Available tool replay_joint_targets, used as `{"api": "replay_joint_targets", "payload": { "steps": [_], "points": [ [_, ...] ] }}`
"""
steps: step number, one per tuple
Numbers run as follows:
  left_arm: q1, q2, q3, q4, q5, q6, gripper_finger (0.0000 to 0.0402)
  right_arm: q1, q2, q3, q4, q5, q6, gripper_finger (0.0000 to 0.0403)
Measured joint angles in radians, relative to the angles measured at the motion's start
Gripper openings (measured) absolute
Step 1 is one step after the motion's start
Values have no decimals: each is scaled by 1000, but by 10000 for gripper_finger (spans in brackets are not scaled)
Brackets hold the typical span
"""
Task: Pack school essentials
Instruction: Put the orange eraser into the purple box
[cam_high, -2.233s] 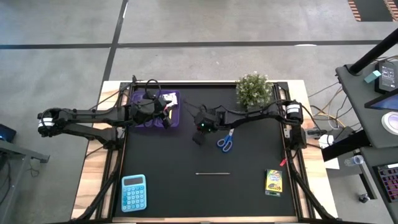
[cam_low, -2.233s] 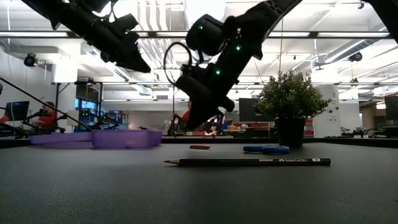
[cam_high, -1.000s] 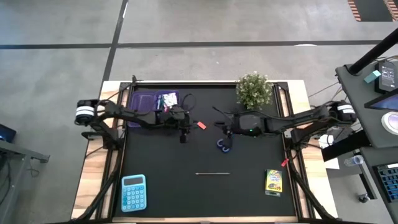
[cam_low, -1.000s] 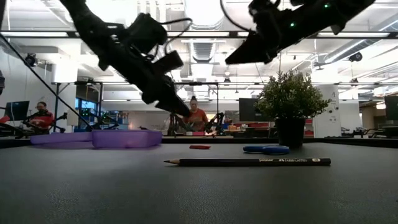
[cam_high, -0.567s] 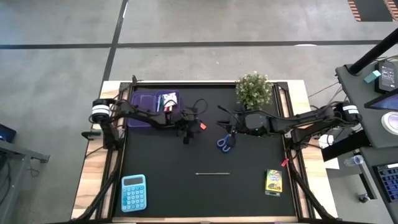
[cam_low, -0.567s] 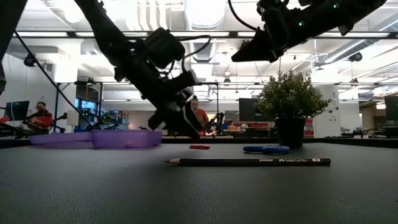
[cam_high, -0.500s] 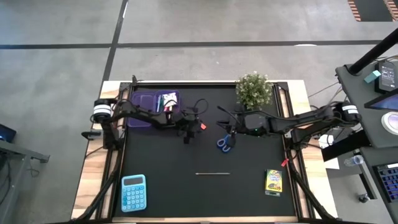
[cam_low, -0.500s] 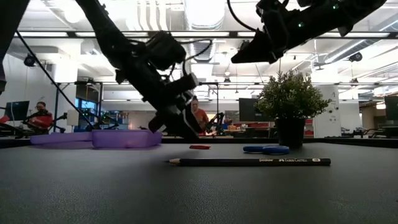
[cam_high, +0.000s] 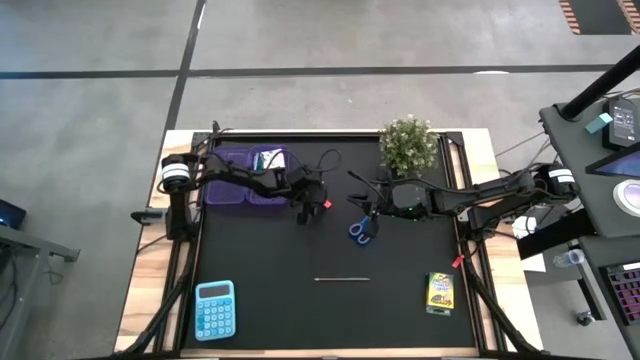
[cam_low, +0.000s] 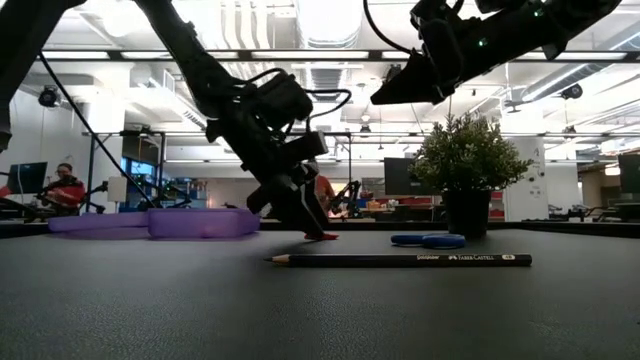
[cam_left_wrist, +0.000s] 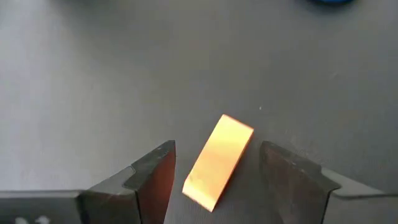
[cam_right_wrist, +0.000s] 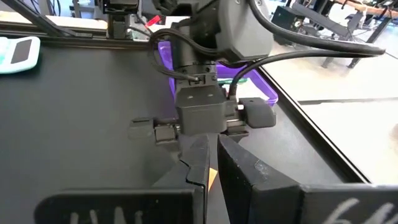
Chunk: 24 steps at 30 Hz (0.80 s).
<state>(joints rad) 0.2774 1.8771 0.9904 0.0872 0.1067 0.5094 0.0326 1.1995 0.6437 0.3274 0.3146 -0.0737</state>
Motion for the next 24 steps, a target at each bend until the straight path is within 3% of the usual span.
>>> {"api": "replay_joint_targets", "payload": {
  "steps": [10, 17, 24],
  "points": [
    [34, 0, -1, -32, 44, -5, 209, 0, 0, 0, 0, 0, 11, 22],
    [35, 35, 1, -21, 87, -9, 165, 0, 0, 0, 0, 0, 25, 22],
    [33, 18, -1, -16, 67, -32, 107, 0, 0, 0, -1, 0, 49, 22]
  ]
}}
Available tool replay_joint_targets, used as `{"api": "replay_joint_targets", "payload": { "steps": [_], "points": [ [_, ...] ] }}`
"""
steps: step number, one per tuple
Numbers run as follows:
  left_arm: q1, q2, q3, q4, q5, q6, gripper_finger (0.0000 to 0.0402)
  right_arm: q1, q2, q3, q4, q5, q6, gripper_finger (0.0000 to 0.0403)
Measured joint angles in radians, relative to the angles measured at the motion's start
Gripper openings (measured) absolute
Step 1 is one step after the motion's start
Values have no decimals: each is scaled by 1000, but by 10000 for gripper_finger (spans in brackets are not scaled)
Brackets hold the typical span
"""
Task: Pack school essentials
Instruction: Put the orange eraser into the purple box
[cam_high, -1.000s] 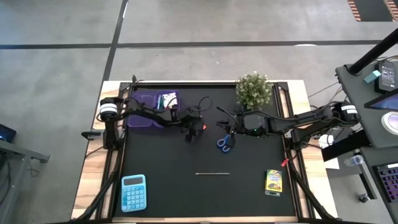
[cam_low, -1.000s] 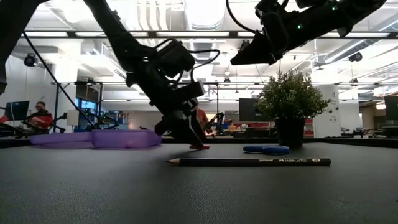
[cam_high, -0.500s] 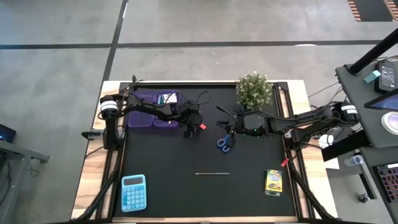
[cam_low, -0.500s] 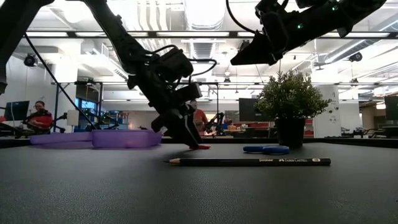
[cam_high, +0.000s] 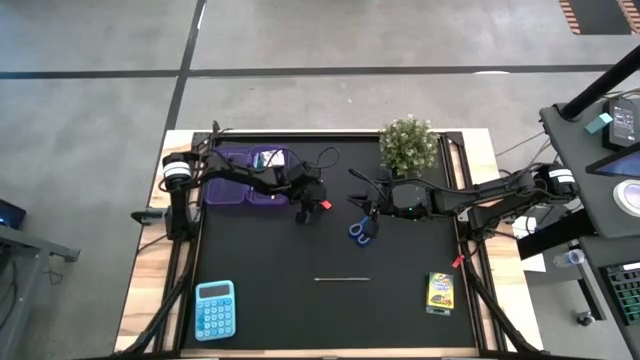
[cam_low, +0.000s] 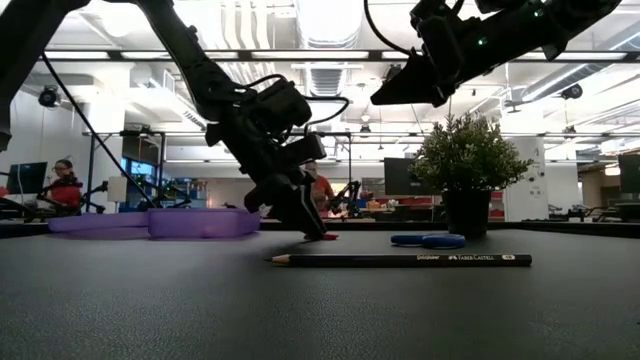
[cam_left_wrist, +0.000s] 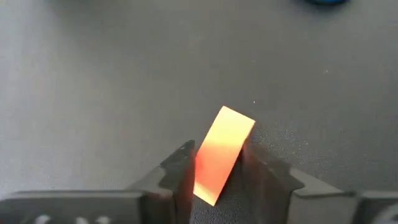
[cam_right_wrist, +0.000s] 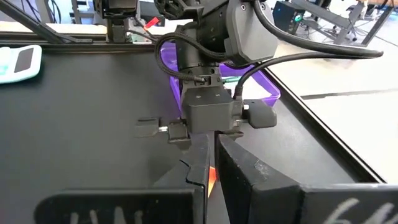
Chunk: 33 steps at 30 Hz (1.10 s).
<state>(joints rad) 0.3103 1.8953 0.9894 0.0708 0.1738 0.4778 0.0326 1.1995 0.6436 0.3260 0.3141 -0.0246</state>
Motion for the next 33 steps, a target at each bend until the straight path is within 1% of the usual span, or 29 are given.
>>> {"api": "replay_joint_targets", "payload": {
  "steps": [6, 8, 15, 24, 26, 29, 33],
  "points": [
    [0, -21, -2, -3, -1, 0, 26, 1, 0, -3, -10, 0, 26, 22],
    [-1, -27, -2, -4, -2, -1, 7, 4, 0, -3, -12, 0, 26, 22],
    [-16, -77, -3, -11, -63, -3, 1, 5, 0, -4, -14, 0, 26, 22],
    [-24, -228, -28, -8, -96, -26, 0, 5, 0, -4, -14, 0, 25, 22],
    [-23, -252, -45, -6, -85, -18, 0, 5, 0, -5, -14, 0, 25, 22],
    [-24, -255, -65, 2, -48, -28, 0, 5, 0, -5, -15, 0, 23, 22],
    [-22, -190, -59, 18, 10, -89, 16, 5, 0, -9, -15, 0, 10, 22]
  ]
}}
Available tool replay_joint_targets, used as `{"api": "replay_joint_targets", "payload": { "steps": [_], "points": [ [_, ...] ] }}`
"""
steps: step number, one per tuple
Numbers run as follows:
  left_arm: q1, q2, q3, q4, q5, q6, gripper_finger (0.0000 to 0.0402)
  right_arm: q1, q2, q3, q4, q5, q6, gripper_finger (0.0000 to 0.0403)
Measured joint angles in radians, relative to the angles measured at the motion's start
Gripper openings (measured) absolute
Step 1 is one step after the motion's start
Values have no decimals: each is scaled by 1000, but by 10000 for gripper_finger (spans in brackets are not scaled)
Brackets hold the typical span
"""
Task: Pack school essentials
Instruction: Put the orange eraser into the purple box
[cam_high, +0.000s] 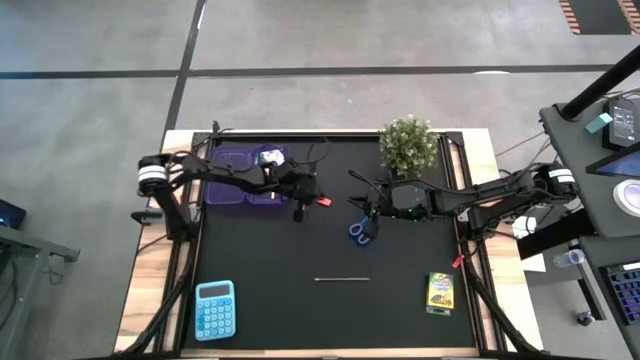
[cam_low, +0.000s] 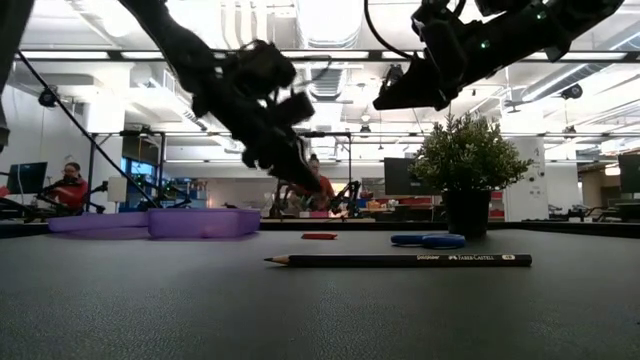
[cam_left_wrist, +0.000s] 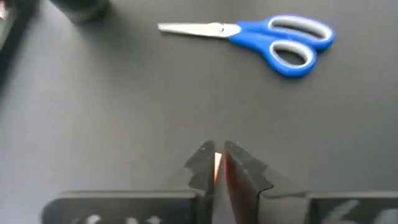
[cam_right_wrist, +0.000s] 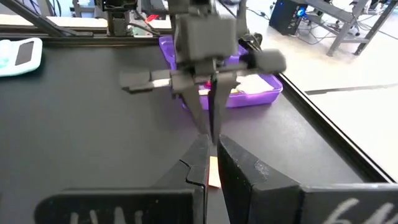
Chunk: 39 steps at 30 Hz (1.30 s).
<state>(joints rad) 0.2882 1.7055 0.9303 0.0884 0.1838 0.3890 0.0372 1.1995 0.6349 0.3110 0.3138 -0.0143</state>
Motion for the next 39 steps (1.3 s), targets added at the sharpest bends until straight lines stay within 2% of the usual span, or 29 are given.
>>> {"api": "replay_joint_targets", "payload": {
  "steps": [6, 12, 14, 17, 20, 23, 26, 32, 39],
  "points": [
    [1, 124, 63, 11, 1, -18, 93, 0, 0, -12, 0, 0, -5, 22],
    [5, 167, 85, 0, 2, 28, 189, 0, 0, -39, 9, 0, -3, 22],
    [12, 181, 84, 2, 4, 41, 209, 0, 0, -49, 18, 0, 2, 22],
    [32, 215, 87, 2, 21, 31, 217, 0, 0, -55, 24, 0, 4, 22],
    [47, 246, 102, 12, 27, 2, 209, 0, 0, -56, 30, 0, 15, 22],
    [56, 270, 108, 16, 38, -20, 185, 0, 0, -56, 34, 0, 15, 22],
    [57, 277, 105, 16, 38, -20, 138, 0, 0, -56, 35, 0, 15, 22],
    [56, 272, 103, 10, 25, -17, 21, 0, 0, -56, 37, 0, 15, 22],
    [48, 226, 99, 2, 9, -15, 2, 0, 0, -56, 37, 0, 15, 22]
  ]
}}
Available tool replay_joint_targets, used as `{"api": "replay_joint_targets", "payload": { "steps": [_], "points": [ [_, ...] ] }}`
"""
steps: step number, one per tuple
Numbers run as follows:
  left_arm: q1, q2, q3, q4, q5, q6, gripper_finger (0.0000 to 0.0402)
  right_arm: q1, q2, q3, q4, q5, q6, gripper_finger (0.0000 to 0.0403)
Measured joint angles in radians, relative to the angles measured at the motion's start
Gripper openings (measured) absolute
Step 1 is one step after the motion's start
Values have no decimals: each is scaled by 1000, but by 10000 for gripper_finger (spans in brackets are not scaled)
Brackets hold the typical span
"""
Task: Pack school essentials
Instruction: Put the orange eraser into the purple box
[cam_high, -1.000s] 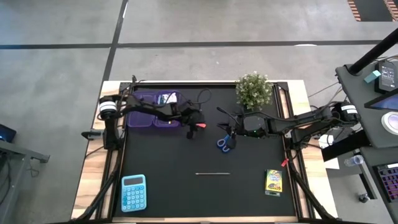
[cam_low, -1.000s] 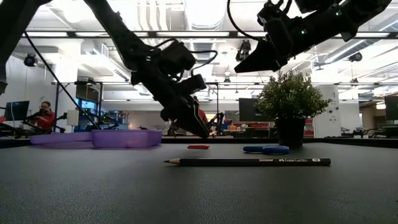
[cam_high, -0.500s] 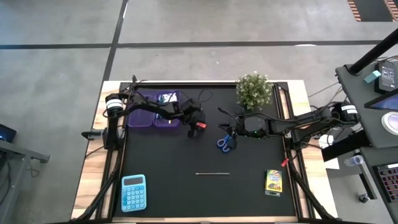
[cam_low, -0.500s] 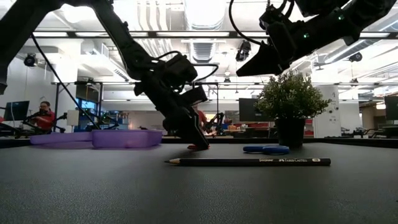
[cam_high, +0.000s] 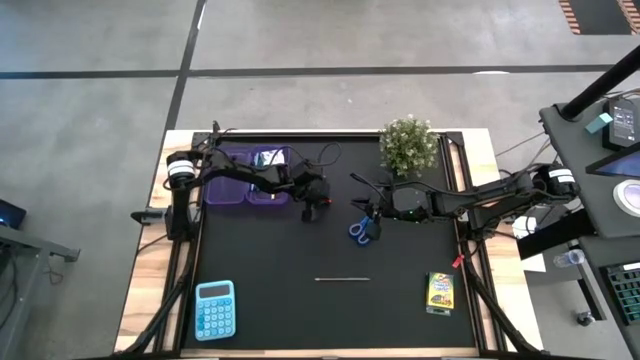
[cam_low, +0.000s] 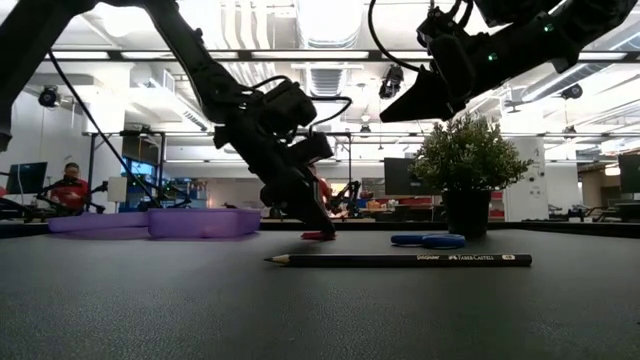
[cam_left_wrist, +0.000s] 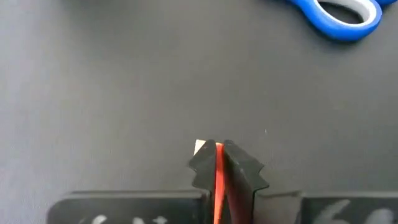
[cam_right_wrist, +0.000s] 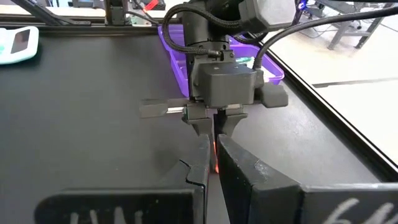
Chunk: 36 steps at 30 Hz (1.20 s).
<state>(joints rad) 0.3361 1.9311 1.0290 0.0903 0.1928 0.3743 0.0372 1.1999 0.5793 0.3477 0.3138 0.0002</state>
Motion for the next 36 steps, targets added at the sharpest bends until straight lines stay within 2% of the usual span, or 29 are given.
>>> {"api": "replay_joint_targets", "payload": {
  "steps": [6, 15, 17, 21, 22, 24, 28, 34, 36],
  "points": [
    [1, -90, -7, -8, -65, 0, 2, 0, 0, 0, 0, 0, 0, 22],
    [-6, -165, -11, -34, -44, 2, 1, 2, 0, 0, 0, -2, 7, 22],
    [-7, -205, -11, -92, -144, 8, 1, 4, 0, -1, 1, -3, 8, 22],
    [20, -300, -22, -272, -441, 25, 1, 7, 0, -5, 2, -4, 10, 22],
    [28, -322, -23, -328, -496, 22, 1, 7, 0, -6, 1, -5, 14, 22],
    [50, -362, -25, -432, -544, -10, 1, 7, 0, -7, 1, -6, 25, 22],
    [91, -396, -40, -546, -527, -121, 0, 8, 0, -8, 2, -7, 28, 22],
    [118, -396, -102, -560, -431, -278, 1, 11, 0, -8, 6, -7, 29, 22],
    [118, -396, -108, -590, -427, -296, 7, 11, 0, -8, 6, -7, 34, 22]
  ]
}}
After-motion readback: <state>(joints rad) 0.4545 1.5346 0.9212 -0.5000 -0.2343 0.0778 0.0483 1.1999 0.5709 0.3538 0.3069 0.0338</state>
